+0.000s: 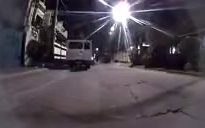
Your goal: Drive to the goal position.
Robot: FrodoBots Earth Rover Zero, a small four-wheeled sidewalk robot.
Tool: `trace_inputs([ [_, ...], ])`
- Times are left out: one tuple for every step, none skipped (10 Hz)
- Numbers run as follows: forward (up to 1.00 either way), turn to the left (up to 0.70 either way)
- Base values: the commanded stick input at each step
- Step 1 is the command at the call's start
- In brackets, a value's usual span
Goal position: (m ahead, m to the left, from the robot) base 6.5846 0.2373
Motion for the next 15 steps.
trace_inputs([
  [0.09,0.02],
  [0.09,0.02],
  [0.09,0.02],
  [0.09,0.02],
  [0.09,0.02],
  [0.09,0.02],
  [0.09,0.02],
  [0.09,0.02],
  [0.09,0.02],
  [0.09,0.02],
  [0.09,0.02],
  [0.09,0.02],
  [0.09,0.02],
  [0.09,0.02],
  [0.09,0.02],
])
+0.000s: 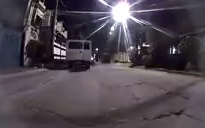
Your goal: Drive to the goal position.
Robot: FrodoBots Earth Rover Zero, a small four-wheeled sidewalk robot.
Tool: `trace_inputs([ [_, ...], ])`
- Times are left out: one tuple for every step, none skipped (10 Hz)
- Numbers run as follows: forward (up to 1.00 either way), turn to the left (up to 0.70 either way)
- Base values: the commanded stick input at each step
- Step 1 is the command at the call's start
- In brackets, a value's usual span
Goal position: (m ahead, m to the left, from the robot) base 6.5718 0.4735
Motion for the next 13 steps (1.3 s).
trace_inputs([
  [0.09,0.02],
  [0.09,0.02],
  [0.09,0.02],
  [0.09,0.02],
  [0.09,0.02],
  [0.09,0.02],
  [0.03,0.01],
  [0.09,0.02],
  [0.09,0.02],
  [0.09,0.02],
  [0.09,0.02],
  [0.09,0.02],
  [0.09,0.02],
])
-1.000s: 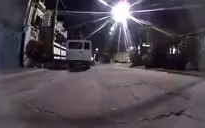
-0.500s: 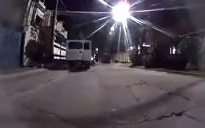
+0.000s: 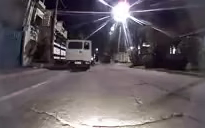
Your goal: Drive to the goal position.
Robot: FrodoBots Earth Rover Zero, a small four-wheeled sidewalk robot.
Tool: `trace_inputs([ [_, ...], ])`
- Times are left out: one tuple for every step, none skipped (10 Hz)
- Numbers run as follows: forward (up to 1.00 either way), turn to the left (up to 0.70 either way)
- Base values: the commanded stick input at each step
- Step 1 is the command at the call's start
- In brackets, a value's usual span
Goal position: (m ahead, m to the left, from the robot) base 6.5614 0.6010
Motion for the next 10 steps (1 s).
trace_inputs([
  [0.09,0.02],
  [0.09,0.02],
  [0.09,0.02],
  [0.09,0.02],
  [0.09,0.02],
  [0.09,0.02],
  [0.09,0.02],
  [0.09,0.02],
  [0.09,0.02],
  [0.09,0.01],
])
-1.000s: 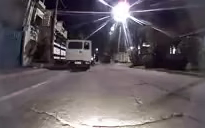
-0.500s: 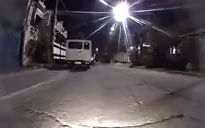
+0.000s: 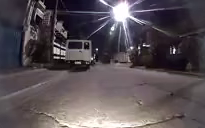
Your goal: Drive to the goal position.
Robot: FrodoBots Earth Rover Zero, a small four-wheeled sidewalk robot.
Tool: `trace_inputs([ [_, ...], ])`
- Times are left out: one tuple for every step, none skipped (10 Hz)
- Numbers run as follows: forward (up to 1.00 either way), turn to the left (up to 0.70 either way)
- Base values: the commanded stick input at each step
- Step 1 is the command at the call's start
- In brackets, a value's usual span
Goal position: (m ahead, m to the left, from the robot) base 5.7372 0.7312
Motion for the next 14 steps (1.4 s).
trace_inputs([
  [0.11,-0.18],
  [0.42,-0.44],
  [0.66,-0.41],
  [0.7,-0.34],
  [0.7,-0.34],
  [0.7,-0.34],
  [0.7,-0.34],
  [0.7,-0.34],
  [0.7,-0.34],
  [0.7,-0.34],
  [0.7,-0.34],
  [0.7,-0.34],
  [0.7,-0.31],
  [0.7,-0.1],
])
